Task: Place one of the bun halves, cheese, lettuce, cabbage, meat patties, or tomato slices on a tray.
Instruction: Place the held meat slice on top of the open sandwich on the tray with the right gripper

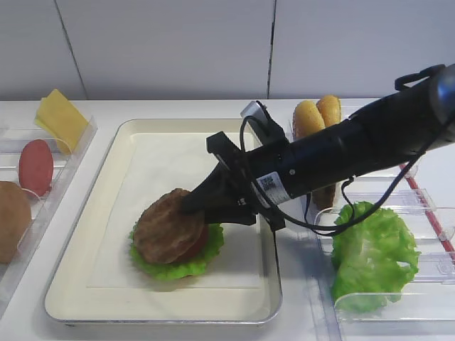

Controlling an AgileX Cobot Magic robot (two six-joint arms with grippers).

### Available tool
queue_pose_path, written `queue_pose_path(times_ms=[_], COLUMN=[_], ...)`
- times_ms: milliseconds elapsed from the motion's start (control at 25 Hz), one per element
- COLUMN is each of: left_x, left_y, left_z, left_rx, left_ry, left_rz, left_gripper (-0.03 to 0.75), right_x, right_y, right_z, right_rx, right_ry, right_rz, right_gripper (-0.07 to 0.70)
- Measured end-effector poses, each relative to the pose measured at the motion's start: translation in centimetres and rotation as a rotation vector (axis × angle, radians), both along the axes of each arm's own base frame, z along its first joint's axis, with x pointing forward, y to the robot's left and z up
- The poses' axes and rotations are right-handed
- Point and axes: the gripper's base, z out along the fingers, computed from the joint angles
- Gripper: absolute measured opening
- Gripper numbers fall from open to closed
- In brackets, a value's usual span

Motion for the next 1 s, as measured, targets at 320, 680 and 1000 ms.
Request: queue_pose_path(times_ms=[320, 680, 1000], left_x=[0.00, 0.00, 0.00], left_y=[0.00, 0.00, 0.00], left_z=[0.00, 0.00, 0.00], left_rx=[0.000, 0.000, 0.000], left_ry=[0.000, 0.000, 0.000], left_rz=[0.000, 0.000, 0.000], left_gripper=[0.197, 0.197, 0.197], right_x=[0.08, 0.20, 0.22], right_y=[-0.01, 0.00, -0.09], right_z=[-0.02, 0.02, -0.11], right_rx=[-0.005, -0.010, -0.038], right_ry=[0.003, -0.002, 0.002], right_rz=[-0.008, -0.012, -0.013], right_gripper=[0.285, 0.286, 0.286])
